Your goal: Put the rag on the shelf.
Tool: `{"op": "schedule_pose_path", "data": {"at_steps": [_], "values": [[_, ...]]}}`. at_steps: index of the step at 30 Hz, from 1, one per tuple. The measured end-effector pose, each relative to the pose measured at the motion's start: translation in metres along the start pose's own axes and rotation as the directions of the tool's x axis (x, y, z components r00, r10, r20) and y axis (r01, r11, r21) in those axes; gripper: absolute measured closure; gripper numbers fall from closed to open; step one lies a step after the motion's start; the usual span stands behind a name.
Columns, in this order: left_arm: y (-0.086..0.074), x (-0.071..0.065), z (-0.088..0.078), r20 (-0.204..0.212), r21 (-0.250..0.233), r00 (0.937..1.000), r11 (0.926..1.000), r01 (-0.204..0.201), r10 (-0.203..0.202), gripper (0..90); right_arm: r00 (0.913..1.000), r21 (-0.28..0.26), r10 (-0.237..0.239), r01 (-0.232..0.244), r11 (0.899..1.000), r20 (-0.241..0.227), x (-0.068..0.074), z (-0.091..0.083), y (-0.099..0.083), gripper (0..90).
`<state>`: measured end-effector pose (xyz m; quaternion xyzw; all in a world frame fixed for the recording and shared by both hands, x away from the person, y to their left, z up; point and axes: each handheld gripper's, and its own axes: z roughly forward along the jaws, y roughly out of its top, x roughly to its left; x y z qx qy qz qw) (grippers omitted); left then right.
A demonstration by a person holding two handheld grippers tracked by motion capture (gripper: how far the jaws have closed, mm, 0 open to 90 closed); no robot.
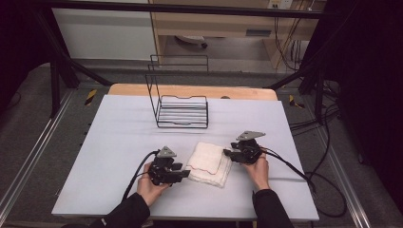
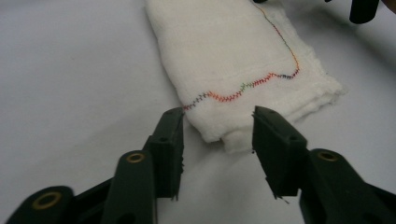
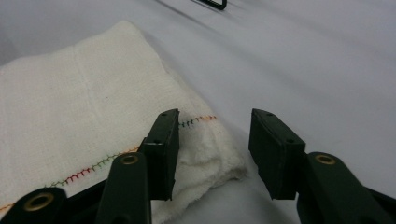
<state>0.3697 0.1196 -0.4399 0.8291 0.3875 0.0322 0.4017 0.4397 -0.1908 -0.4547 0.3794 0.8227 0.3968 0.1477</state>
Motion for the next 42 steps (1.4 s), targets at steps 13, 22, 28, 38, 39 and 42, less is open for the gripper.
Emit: {"op": "schedule_pose_path", "data": {"at_steps": [13,22,28,38,39,42], "values": [[-0.004,-0.005,0.011,-0.022,0.031,0.9989,0.9986,0.042,-0.042,80.9,0.9926,0.024,0.097,-0.096,0.995,-0.073,0.001,0.002,0.0,78.4],[0.0,0.009,-0.002,-0.023,0.004,0.9983,0.9986,0.053,-0.053,83.4,0.9926,0.027,0.099,-0.098,0.995,-0.069,0.013,-0.015,-0.001,80.7],[0.001,0.021,-0.004,-0.038,0.011,0.9972,0.9978,0.065,-0.064,83.3,0.9861,0.043,0.149,-0.146,0.988,-0.074,0.034,-0.033,-0.012,80.6],[-0.002,0.02,0.0,-0.061,0.0,0.9972,0.9991,0.043,-0.043,81.4,0.9853,0.05,0.161,-0.158,0.986,-0.057,0.049,-0.042,-0.028,72.6],[-0.002,0.02,0.0,-0.06,-0.002,0.9974,0.9992,0.041,-0.041,81.2,0.9873,0.039,0.144,-0.142,0.989,-0.067,0.048,-0.042,-0.028,68.8],[-0.003,0.019,0.001,-0.067,-0.006,0.9972,0.9994,0.033,-0.034,80.8,0.9867,-0.027,0.12,-0.124,0.992,-0.109,0.044,-0.042,-0.019,53.5]]}}
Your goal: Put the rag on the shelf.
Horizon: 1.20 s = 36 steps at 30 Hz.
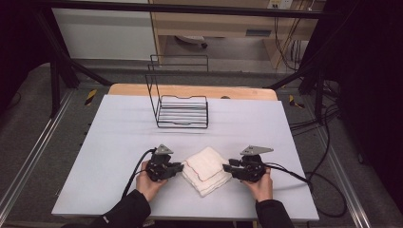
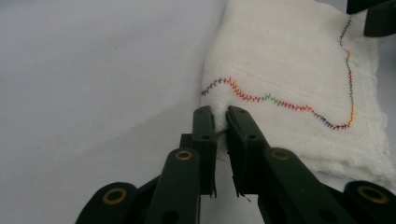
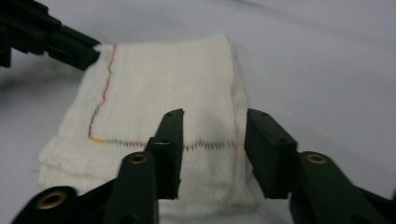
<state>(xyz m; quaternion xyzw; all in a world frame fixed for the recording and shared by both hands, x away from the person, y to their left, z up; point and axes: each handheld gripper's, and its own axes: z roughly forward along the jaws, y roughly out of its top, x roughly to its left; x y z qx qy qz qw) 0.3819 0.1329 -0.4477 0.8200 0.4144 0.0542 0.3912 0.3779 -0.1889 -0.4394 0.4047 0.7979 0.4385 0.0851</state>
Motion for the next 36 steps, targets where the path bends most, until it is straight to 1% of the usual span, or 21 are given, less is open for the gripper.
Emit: {"op": "schedule_pose_path", "data": {"at_steps": [2,4,5,7,9,11,14,19,20,22,23,24,26,28,30,32,34,36], "values": [[0.0,0.0,0.0,-0.004,-0.001,1.0,1.0,-0.006,0.006,80.6,1.0,-0.026,-0.009,0.009,1.0,-0.002,-0.002,0.003,0.01,44.8],[-0.001,-0.001,0.001,-0.009,-0.001,0.9999,1.0,-0.01,0.01,80.6,0.9991,-0.024,-0.042,0.042,0.999,0.005,-0.005,0.01,0.019,43.4],[-0.001,-0.001,0.001,-0.01,-0.002,0.9999,1.0,-0.01,0.01,80.6,0.9988,-0.017,-0.049,0.049,0.999,0.006,-0.006,0.014,0.024,42.5],[-0.001,-0.001,0.001,-0.012,-0.002,0.9999,1.0,-0.008,0.008,80.6,0.9978,0.0,-0.066,0.066,0.998,0.004,-0.008,0.026,0.033,43.5],[-0.001,-0.001,0.002,-0.011,0.0,0.9999,1.0,-0.008,0.008,80.7,0.9975,0.012,-0.07,0.07,0.997,-0.001,-0.009,0.038,0.04,45.6],[-0.002,-0.001,0.002,-0.011,-0.001,0.9999,1.0,-0.007,0.007,80.6,0.9965,0.031,-0.083,0.083,0.996,-0.002,-0.009,0.051,0.045,47.1],[-0.002,-0.001,0.002,-0.011,-0.002,0.9999,1.0,-0.004,0.004,80.5,0.9936,0.058,-0.113,0.113,0.992,-0.001,-0.007,0.066,0.05,49.7],[-0.002,-0.001,0.002,-0.012,-0.003,0.9999,1.0,-0.006,0.006,80.2,0.9938,0.082,-0.11,0.111,0.99,-0.013,-0.009,0.081,0.051,53.4],[-0.002,-0.001,0.003,-0.012,-0.003,0.9999,1.0,-0.006,0.006,80.2,0.9943,0.086,-0.105,0.106,0.991,-0.018,-0.01,0.083,0.052,55.6],[-0.003,-0.002,0.003,-0.013,-0.004,0.9999,1.0,-0.007,0.007,80.1,0.996,0.097,-0.081,0.084,0.992,-0.038,-0.011,0.085,0.052,59.0],[-0.003,-0.002,0.003,-0.013,-0.004,0.9999,1.0,-0.007,0.007,80.0,0.997,0.104,-0.059,0.064,0.993,-0.05,-0.011,0.086,0.052,61.0],[-0.003,-0.002,0.003,-0.013,-0.004,0.9999,1.0,-0.007,0.007,80.0,0.9971,0.106,-0.052,0.058,0.993,-0.056,-0.012,0.086,0.052,62.2],[-0.002,-0.001,0.003,-0.014,-0.004,0.9999,1.0,-0.003,0.003,79.6,0.9972,0.114,-0.032,0.039,0.993,-0.068,-0.012,0.086,0.053,68.9],[-0.002,-0.001,0.002,-0.015,-0.005,0.9999,1.0,0.001,-0.001,79.0,0.9969,0.117,-0.023,0.032,0.993,-0.075,-0.011,0.085,0.053,77.8],[-0.002,0.0,0.002,-0.013,-0.006,0.9999,1.0,0.003,-0.003,78.1,0.9973,0.109,-0.031,0.038,0.993,-0.066,-0.01,0.083,0.053,80.6],[-0.002,0.001,0.001,-0.014,-0.012,0.9998,0.9999,0.01,-0.01,75.6,0.9978,0.093,-0.044,0.049,0.994,-0.048,-0.008,0.08,0.053,81.3],[-0.001,0.003,-0.002,-0.017,-0.026,0.9997,0.9995,0.019,-0.02,70.4,0.9979,0.072,-0.062,0.063,0.995,-0.021,-0.007,0.076,0.053,81.5],[0.002,0.005,-0.005,-0.023,-0.047,0.9992,0.9984,0.032,-0.033,64.6,0.9983,0.054,-0.057,0.057,0.997,0.006,-0.007,0.072,0.053,81.5]]}}
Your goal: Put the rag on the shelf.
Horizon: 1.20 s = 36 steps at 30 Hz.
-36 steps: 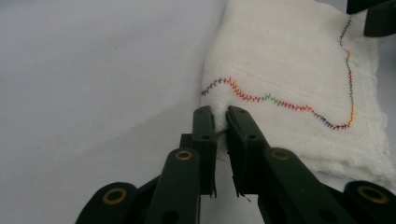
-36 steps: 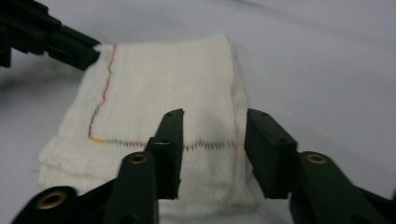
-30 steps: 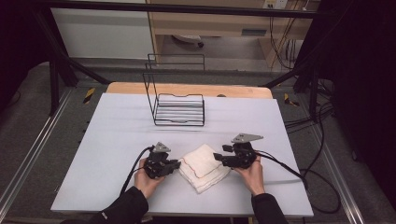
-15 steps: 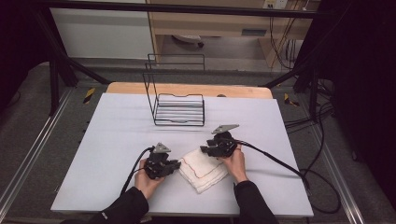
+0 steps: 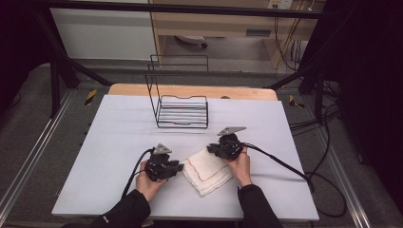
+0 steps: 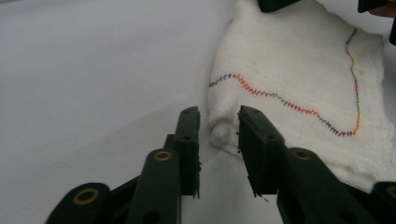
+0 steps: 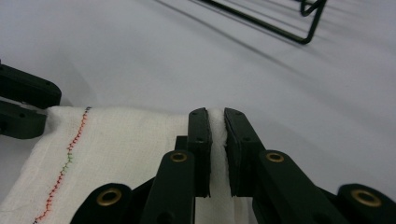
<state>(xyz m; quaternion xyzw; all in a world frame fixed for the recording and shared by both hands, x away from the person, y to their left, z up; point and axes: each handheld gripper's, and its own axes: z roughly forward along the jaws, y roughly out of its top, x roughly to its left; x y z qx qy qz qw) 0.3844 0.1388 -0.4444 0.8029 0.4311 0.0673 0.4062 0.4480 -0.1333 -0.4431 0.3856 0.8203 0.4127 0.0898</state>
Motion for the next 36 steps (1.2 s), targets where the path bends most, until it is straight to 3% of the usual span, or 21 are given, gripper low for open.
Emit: {"op": "schedule_pose_path", "data": {"at_steps": [3,5,11,15,20,27,30,36], "values": [[0.004,0.004,-0.002,-0.004,-0.037,0.9997,0.999,0.024,-0.025,52.4,0.9991,-0.01,0.001,0.0,1.0,0.042,-0.002,-0.005,-0.001,81.2],[0.007,0.004,0.001,-0.006,-0.032,0.9996,0.9991,0.029,-0.029,47.2,0.998,-0.008,0.006,-0.006,1.0,0.063,-0.003,-0.005,-0.003,80.9],[0.015,0.004,0.018,-0.01,-0.016,0.9989,0.9988,0.046,-0.046,45.4,0.9973,0.007,-0.007,0.006,1.0,0.074,-0.004,0.0,-0.007,77.9],[0.018,-0.001,0.023,-0.014,-0.006,0.9997,0.9997,0.022,-0.022,50.9,0.9979,-0.001,-0.008,0.008,1.0,0.064,-0.006,-0.003,-0.008,71.7],[0.016,-0.003,0.028,-0.005,0.019,0.9993,0.9991,0.037,-0.037,61.0,0.9991,0.003,-0.001,0.0,1.0,0.042,-0.012,-0.001,-0.011,68.6],[0.016,-0.008,0.028,0.009,0.026,0.9993,0.999,0.036,-0.036,78.4,0.9996,0.014,0.029,-0.029,0.999,0.004,-0.013,0.001,-0.01,78.8],[0.016,-0.009,0.025,0.003,0.013,0.9995,0.9995,0.03,-0.03,81.2,0.9995,-0.002,0.027,-0.027,1.0,0.016,-0.01,-0.002,-0.01,80.9],[0.019,-0.012,0.011,0.021,-0.063,0.9996,0.9978,0.018,-0.017,81.8,0.9994,-0.081,0.027,-0.025,0.996,0.024,-0.003,-0.021,-0.007,81.2]]}}
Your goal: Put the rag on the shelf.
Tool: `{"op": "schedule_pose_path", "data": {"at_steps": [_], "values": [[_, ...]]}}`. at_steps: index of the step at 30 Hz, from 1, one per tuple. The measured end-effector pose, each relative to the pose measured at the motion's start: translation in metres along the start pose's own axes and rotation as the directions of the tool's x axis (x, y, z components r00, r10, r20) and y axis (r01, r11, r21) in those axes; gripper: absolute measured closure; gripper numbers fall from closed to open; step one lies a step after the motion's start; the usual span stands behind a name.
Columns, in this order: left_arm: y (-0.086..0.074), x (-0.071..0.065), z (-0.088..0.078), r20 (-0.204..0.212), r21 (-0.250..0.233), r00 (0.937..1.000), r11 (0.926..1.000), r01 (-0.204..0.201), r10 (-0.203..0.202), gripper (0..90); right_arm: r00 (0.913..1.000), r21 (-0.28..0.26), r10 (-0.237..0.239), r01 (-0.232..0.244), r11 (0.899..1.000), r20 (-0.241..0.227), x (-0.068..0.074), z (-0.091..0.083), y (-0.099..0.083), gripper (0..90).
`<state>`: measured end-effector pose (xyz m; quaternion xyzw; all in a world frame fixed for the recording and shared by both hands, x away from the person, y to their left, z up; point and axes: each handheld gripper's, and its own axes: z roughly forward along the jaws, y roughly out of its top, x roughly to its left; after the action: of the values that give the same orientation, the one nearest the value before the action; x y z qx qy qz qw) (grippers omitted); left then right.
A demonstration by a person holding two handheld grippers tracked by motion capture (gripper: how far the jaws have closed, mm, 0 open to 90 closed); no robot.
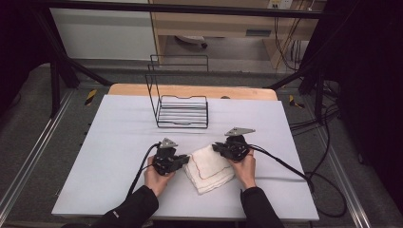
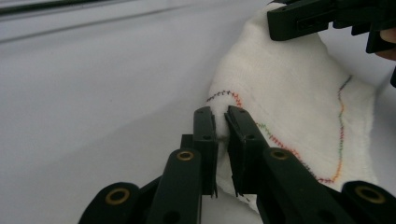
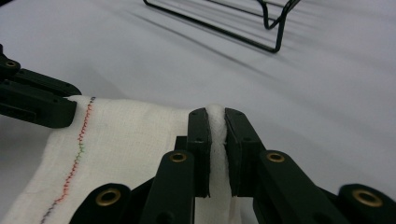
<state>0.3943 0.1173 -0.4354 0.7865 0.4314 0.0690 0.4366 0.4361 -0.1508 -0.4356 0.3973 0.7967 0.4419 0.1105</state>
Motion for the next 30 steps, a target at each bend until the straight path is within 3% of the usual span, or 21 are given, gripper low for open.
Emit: {"op": "schedule_pose_path", "data": {"at_steps": [9,20,30], "values": [[0.005,-0.008,-0.016,-0.002,-0.08,0.9985,0.9952,-0.056,0.056,81.9,0.9995,-0.108,-0.028,0.03,0.994,0.015,0.012,-0.028,0.0,81.2],[0.013,-0.016,-0.033,0.016,-0.158,0.9971,0.9848,-0.071,0.075,82.0,0.9991,-0.193,-0.04,0.041,0.98,0.01,0.025,-0.058,0.004,81.5],[0.022,-0.017,-0.053,0.019,-0.226,0.9966,0.9714,-0.074,0.081,82.2,0.9978,-0.276,-0.059,0.065,0.959,0.03,0.04,-0.073,0.012,81.7]]}}
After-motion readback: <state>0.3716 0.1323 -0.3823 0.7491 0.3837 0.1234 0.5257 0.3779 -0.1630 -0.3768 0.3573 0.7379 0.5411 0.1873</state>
